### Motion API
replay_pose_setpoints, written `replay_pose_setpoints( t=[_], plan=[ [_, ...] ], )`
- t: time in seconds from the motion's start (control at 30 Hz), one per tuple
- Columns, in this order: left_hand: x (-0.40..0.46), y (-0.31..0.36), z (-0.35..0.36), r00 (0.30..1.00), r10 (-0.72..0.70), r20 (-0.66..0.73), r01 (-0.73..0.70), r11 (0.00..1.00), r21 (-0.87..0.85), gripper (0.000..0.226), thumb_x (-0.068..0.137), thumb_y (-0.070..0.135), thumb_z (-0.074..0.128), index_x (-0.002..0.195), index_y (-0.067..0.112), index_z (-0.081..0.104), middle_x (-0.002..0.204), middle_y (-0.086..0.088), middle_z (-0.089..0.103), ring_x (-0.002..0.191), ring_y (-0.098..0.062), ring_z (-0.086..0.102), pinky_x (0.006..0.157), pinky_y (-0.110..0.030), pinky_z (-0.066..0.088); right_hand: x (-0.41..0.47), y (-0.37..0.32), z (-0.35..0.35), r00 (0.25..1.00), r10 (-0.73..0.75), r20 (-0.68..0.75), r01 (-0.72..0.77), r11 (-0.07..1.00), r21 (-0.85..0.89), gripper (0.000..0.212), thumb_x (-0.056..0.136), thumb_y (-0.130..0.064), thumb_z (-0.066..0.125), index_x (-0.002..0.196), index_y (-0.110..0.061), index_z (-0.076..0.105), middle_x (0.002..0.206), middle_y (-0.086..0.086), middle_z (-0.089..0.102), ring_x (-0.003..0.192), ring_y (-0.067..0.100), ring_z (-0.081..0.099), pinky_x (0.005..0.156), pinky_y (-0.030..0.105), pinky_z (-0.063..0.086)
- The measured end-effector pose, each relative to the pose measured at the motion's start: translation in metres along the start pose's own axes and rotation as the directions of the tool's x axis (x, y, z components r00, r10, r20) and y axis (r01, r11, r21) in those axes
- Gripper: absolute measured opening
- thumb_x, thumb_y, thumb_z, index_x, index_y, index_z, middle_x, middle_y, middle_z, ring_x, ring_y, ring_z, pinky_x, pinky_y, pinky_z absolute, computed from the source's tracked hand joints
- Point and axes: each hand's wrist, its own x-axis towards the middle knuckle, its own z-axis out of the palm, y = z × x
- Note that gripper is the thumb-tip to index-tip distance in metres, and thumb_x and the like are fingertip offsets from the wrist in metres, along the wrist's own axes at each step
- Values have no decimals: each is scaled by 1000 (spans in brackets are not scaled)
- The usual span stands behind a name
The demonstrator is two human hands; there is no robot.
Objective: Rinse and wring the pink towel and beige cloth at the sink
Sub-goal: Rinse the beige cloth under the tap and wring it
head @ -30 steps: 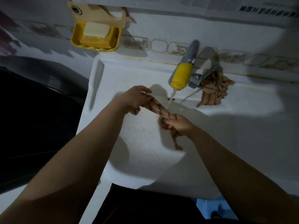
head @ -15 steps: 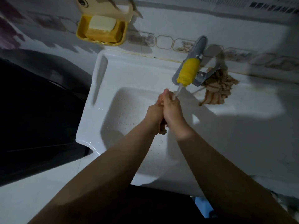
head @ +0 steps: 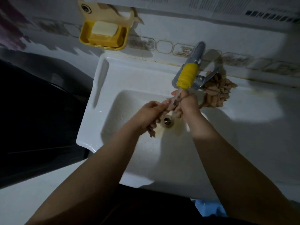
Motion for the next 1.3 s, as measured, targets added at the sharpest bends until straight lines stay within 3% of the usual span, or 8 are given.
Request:
replay_pose_setpoints(
  t=[0.07, 0.17, 0.43, 0.5, 0.6, 0.8, 1.07, 1.3],
  plan=[
    [0, -3, -25, 997, 29, 65, -16, 983, -182, 9, 93, 20, 59, 101, 19, 55, 72, -6, 60, 52, -20, 50, 42, -24, 39, 2, 2, -20, 996, -65, 65, 71, 992, -100, 34, 98, -39, 44, 99, -15, 68, 78, 19, 66, 40, 25, 45, 45, 23, 39],
    [2, -7, -51, 994, 81, 76, -52, 946, -320, 38, 88, -8, 55, 114, 19, 51, 101, -8, 65, 89, -36, 53, 56, -36, 56, -6, 6, -46, 940, -33, 340, 66, 994, -84, 20, 93, -7, 50, 99, -21, 64, 74, 9, 67, 47, 16, 62, 42, 22, 46],
    [13, 0, -36, 902, 430, -45, -356, 797, 489, 20, 82, 7, 50, 93, 23, 54, 80, -1, 61, 54, -12, 61, 40, -17, 41, -23, 11, -28, 886, -18, 464, 230, 885, -405, 14, 78, -31, 75, 81, -20, 67, 62, -9, 69, 55, 4, 63, 47, 16, 44],
    [16, -4, -36, 936, 352, -18, -276, 762, 586, 9, 84, 25, 55, 81, 19, 60, 69, 4, 64, 51, -13, 61, 40, -14, 39, -20, 9, -29, 912, -66, 404, 214, 918, -334, 16, 73, -29, 77, 79, -20, 65, 59, -9, 68, 50, 4, 62, 44, 15, 44],
    [19, -13, -42, 994, 95, 49, -105, 767, 633, 47, 83, 58, 54, 79, 13, 65, 65, 3, 64, 54, -15, 60, 47, -20, 44, -17, 4, -34, 950, -91, 300, 155, 968, -199, 10, 70, -21, 75, 73, -17, 66, 62, -3, 70, 56, 12, 66, 52, 22, 50],
    [17, -28, -47, 979, 57, 198, -58, 998, -3, 30, 76, 30, 62, 99, 10, 65, 92, -12, 63, 94, -27, 62, 86, -40, 53, -14, -3, -35, 971, -182, 155, 211, 957, -201, 6, 83, -20, 60, 78, -24, 61, 67, -5, 66, 55, 7, 64, 42, 16, 44],
    [21, -2, -43, 939, 221, 264, -79, 884, -460, 12, 78, 16, 52, 87, 8, 53, 80, -10, 51, 76, -20, 53, 76, -31, 45, -30, 1, -52, 832, 144, 536, 42, 947, -319, 31, 64, -42, 78, 86, -19, 76, 89, 4, 75, 81, 19, 72, 63, 24, 55],
    [20, -14, -21, 934, 190, 304, 115, 644, -756, 34, 92, 18, 47, 120, 1, 57, 112, -18, 64, 97, -28, 65, 85, -39, 56, -29, -6, -49, 915, -42, 402, 18, 998, 64, 19, 90, -9, 55, 106, -6, 65, 70, 12, 61, 44, 14, 58, 39, 20, 43]
  ],
)
